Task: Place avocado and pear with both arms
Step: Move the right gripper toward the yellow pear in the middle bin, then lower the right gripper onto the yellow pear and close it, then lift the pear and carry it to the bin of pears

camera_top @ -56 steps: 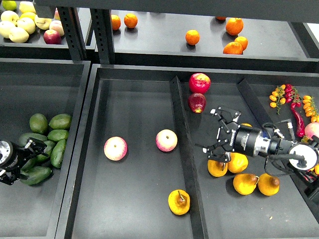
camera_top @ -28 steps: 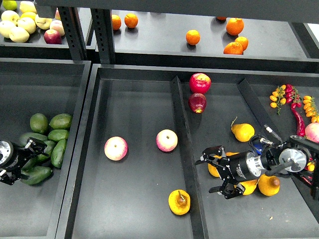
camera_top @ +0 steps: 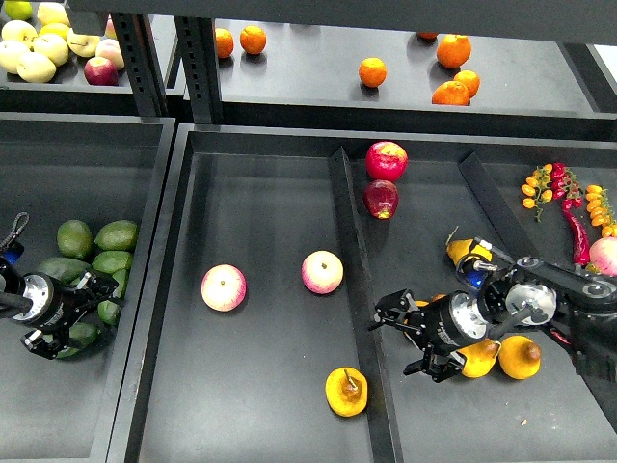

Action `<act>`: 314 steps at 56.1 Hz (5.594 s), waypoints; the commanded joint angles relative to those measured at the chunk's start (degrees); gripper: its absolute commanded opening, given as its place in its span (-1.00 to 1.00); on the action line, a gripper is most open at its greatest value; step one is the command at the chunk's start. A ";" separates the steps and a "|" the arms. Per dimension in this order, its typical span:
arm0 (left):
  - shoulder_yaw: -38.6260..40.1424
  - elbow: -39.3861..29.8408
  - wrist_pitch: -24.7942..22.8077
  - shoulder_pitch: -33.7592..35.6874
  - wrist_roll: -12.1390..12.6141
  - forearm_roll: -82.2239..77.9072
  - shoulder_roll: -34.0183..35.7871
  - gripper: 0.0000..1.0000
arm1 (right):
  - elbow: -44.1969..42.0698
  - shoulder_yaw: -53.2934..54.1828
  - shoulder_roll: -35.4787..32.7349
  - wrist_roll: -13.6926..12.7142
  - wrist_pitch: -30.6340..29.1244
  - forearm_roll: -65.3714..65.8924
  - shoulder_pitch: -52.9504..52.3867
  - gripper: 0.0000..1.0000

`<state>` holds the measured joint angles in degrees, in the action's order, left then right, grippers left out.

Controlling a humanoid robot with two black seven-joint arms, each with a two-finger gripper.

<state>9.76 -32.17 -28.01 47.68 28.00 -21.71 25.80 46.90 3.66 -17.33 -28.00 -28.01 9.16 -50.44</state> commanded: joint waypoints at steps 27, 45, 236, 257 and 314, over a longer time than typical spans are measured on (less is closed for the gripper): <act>0.52 0.09 0.01 -0.04 0.00 0.00 -0.75 0.99 | -1.37 0.91 1.51 0.00 0.01 -0.37 1.22 1.00; 0.61 0.01 0.01 -0.13 0.00 0.00 -1.01 0.99 | -1.55 6.63 1.51 0.00 0.01 0.07 4.65 1.00; 1.05 0.27 0.01 -0.92 0.00 0.00 -3.21 0.99 | -12.28 -0.84 10.65 0.00 0.01 3.07 1.58 -0.55; 1.49 0.71 0.01 -0.83 0.00 0.00 -3.21 0.99 | -10.69 -1.46 7.84 0.00 0.01 -6.43 -5.99 -0.58; 2.55 1.85 0.01 -1.01 0.00 0.00 -3.73 0.99 | 2.40 -25.01 -8.60 0.00 0.01 -32.88 -16.09 -0.62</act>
<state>12.28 -30.42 -28.00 46.76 27.99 -21.70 22.06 49.04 -17.30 -25.77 -28.01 -27.99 -21.75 -66.48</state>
